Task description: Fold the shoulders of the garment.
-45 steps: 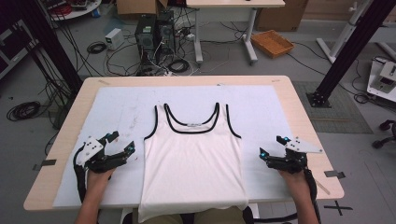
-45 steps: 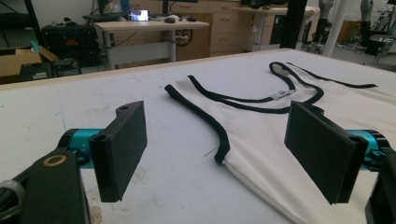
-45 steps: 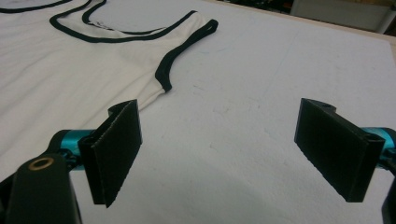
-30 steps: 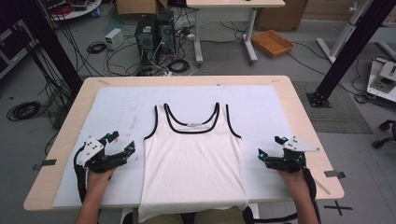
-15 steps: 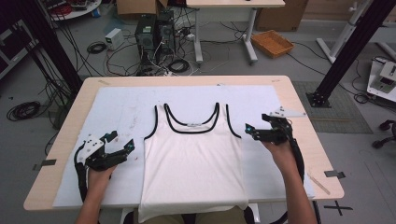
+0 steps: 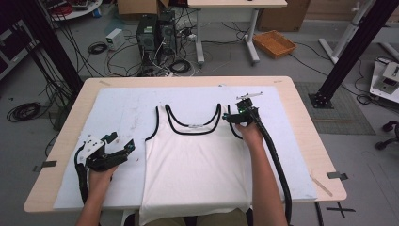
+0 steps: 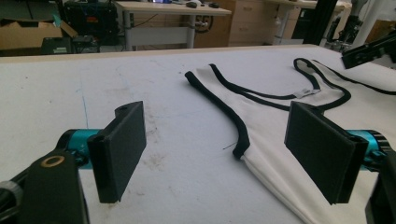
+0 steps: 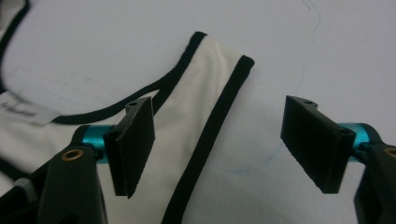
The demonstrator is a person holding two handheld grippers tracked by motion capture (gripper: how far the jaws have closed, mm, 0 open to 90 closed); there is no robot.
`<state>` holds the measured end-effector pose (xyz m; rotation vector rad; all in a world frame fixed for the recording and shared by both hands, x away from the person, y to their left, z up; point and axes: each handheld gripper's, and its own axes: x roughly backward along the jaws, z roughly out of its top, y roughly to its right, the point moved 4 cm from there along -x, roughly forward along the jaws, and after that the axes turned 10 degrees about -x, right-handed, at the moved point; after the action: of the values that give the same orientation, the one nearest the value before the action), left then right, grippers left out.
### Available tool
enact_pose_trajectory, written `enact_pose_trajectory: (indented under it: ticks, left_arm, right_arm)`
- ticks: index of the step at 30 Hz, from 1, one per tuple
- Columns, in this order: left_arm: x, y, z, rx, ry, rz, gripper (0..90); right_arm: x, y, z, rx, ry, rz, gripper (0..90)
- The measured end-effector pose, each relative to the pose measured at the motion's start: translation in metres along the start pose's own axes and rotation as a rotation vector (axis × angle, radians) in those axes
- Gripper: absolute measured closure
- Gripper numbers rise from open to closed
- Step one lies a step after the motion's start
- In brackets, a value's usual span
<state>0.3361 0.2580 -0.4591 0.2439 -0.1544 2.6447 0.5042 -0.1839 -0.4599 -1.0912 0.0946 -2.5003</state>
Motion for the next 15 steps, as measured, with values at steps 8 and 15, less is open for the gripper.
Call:
enact_pose_trajectory:
  ticks: [8, 15]
  left_arm:
    - [-0.001, 0.0, 0.0, 0.005, -0.01, 0.001, 20.7]
    - [-0.002, 0.0, 0.0, 0.003, -0.016, 0.005, 20.8]
  right_arm:
    - [-0.021, -0.012, -0.002, 0.133, -0.027, -0.015, 71.1]
    - [-0.008, -0.024, -0.003, 0.197, 0.028, 0.024, 86.9]
